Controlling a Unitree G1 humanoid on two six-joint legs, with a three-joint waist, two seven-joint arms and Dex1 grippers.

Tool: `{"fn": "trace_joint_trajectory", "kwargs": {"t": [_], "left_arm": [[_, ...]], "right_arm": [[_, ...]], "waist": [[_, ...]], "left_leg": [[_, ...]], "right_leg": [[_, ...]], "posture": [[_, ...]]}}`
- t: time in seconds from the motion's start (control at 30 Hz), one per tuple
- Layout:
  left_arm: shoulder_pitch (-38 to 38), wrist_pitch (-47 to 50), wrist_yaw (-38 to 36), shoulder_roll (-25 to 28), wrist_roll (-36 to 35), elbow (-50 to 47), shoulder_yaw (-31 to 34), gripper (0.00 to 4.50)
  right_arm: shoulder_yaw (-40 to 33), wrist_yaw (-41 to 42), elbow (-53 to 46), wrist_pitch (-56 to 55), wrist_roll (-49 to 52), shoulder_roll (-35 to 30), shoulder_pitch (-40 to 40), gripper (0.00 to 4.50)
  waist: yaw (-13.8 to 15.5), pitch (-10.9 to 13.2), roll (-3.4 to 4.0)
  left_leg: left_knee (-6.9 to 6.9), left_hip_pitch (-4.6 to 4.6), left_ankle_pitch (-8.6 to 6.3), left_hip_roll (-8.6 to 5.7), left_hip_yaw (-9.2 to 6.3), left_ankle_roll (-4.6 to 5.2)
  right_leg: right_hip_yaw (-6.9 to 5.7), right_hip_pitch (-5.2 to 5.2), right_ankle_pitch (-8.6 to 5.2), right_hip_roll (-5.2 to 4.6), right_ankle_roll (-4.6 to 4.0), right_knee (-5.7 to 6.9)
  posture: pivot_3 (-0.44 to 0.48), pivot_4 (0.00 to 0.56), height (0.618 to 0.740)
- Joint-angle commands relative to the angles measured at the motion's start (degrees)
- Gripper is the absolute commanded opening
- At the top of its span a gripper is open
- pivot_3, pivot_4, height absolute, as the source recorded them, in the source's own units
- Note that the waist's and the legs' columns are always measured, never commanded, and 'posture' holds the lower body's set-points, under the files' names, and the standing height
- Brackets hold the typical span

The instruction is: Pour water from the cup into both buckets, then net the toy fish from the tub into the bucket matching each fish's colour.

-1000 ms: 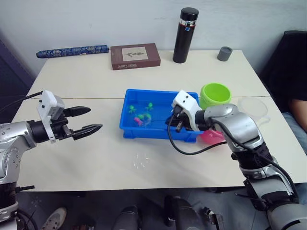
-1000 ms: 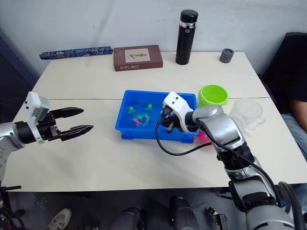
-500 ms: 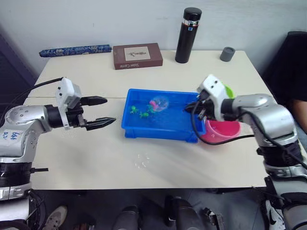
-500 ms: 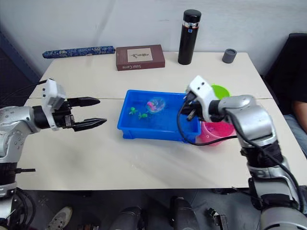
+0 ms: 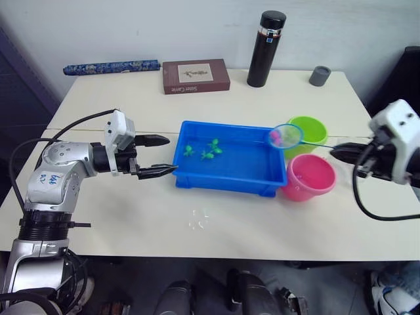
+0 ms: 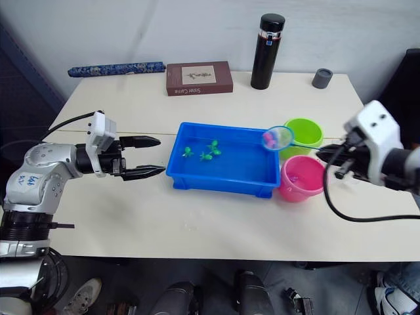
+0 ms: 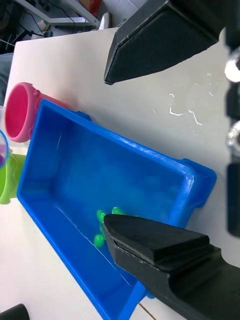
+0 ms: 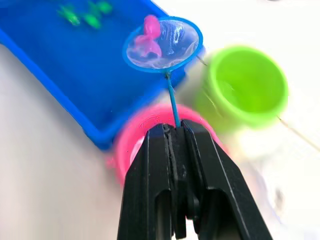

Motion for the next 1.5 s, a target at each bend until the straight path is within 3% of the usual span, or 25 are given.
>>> {"fn": "trace_joint_trajectory", "kwargs": {"t": [0.03,0.27,0.53,0.83,1.03,1.27,1.5], "left_arm": [[1.39,-0.04,0.61,-0.11,-0.93,-1.85,1.77,4.47],[2.25,0.57,0.62,0.23,-1.09,-1.92,2.24,4.47],[-1.01,-0.6,-0.79,-0.76,0.04,1.14,0.48,4.47],[-5.19,-3.43,-2.92,-3.17,1.91,6.64,-1.73,4.47],[-7.11,-4.98,-3.98,-4.68,2.7,9.15,-2.32,4.47],[-6.59,-5.31,-3.0,-4.52,3.07,9.71,-1.23,4.47],[-2.98,-2.41,0.51,-1.77,2.14,5.45,1.84,4.47]], "right_arm": [[-11.17,0.59,-4.31,-1.4,-3.03,-1.81,10.76,0.0],[-13.09,-2.83,-6.98,-9.7,-11.29,-2.12,23.71,0.0],[-13.62,-5.33,-9.74,-30.91,-24.7,-1.7,36.1,0.0],[-15.8,-8.39,-8.16,-51.95,-36.39,-0.11,40.23,0.0],[-17.89,-6.29,-9.36,-52.71,-37.3,2.87,41.6,0.0],[-10.51,-6.27,-13.21,-32.52,-21.47,2.58,20.68,0.0],[8.23,-6.53,-6.8,-9.76,-8.54,3.11,-3.69,0.0]], "waist": [[0.26,0.0,0.0],[0.39,0.0,0.0],[0.62,-0.01,0.0],[0.5,-0.01,0.0],[0.55,-0.01,-0.01],[-0.15,-0.01,-0.01],[-0.93,-0.01,0.0]], "left_leg": [[0.02,0.02,0.0,0.0,0.0,0.0],[0.04,0.14,0.01,0.01,0.03,-0.01],[0.1,0.15,0.02,-0.03,0.05,-0.01],[0.12,0.17,0.04,-0.01,0.1,-0.05],[0.15,0.18,0.05,0.0,0.12,-0.05],[0.23,0.29,0.07,0.04,0.14,-0.09],[0.19,0.28,0.11,0.07,0.06,-0.15]], "right_leg": [[0.0,0.03,0.0,0.0,0.01,0.0],[0.07,0.1,0.02,0.02,0.03,-0.08],[0.07,0.15,0.02,0.05,0.05,-0.08],[0.08,0.17,0.03,0.21,0.06,0.04],[0.1,0.19,0.03,0.25,0.07,0.05],[0.21,0.2,0.04,0.24,0.07,0.09],[0.18,0.13,-0.02,0.16,-0.04,0.26]], "posture": [[0.0,0.15,0.74],[0.0,0.15,0.74],[0.0,0.15,0.74],[0.0,0.15,0.74],[0.0,0.15,0.74],[0.0,0.15,0.74],[0.0,0.15,0.74]]}}
